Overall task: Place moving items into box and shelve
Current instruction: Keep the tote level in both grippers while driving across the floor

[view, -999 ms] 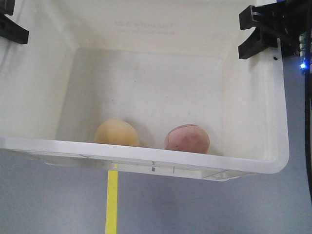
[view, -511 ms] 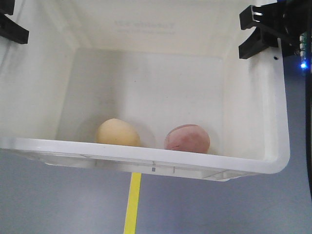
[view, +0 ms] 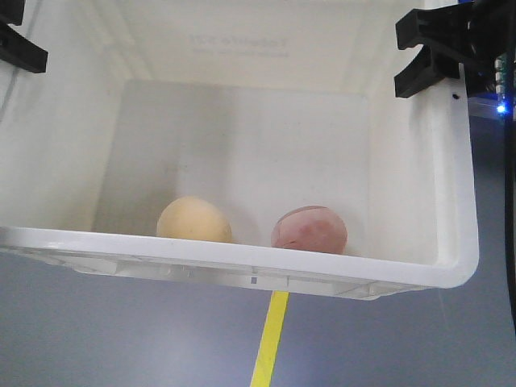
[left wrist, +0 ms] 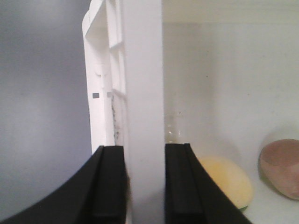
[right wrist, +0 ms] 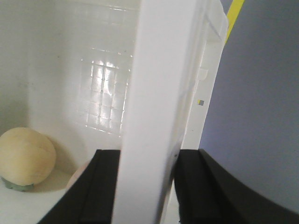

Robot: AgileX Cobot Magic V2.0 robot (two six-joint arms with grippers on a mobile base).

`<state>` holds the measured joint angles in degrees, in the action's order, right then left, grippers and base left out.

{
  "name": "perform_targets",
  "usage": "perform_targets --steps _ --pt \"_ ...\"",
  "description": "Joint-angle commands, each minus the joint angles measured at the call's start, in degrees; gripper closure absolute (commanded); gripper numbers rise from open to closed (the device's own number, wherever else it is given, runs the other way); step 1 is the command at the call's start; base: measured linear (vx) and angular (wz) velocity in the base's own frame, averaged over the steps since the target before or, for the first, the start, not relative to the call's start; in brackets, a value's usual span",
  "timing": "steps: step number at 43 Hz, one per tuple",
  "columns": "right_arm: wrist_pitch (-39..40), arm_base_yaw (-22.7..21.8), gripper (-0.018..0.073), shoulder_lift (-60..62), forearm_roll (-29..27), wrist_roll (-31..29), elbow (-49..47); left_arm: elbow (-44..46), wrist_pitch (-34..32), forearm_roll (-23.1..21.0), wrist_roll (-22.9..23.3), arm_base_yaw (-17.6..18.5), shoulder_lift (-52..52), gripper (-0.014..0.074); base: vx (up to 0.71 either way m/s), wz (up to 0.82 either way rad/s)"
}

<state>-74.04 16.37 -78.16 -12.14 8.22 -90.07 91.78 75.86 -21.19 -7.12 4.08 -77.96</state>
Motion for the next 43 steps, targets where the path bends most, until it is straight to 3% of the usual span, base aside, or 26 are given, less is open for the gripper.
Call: perform_targets --steps 1,18,43 --pt "3.9 0.3 0.0559 2.5 -7.5 -1.5 -2.7 2.4 -3.9 -8.5 0.1 0.6 2.4 0.0597 0.3 0.3" --pt "3.8 0.3 0.0559 2.5 -7.5 -1.5 -2.7 2.4 -3.9 -8.5 0.1 0.6 2.4 0.0597 0.32 0.23" --pt "3.8 0.3 0.0559 2.5 -7.7 -1.5 -2.7 2.4 -3.9 -8.5 0.1 0.6 2.4 0.0597 0.39 0.01"
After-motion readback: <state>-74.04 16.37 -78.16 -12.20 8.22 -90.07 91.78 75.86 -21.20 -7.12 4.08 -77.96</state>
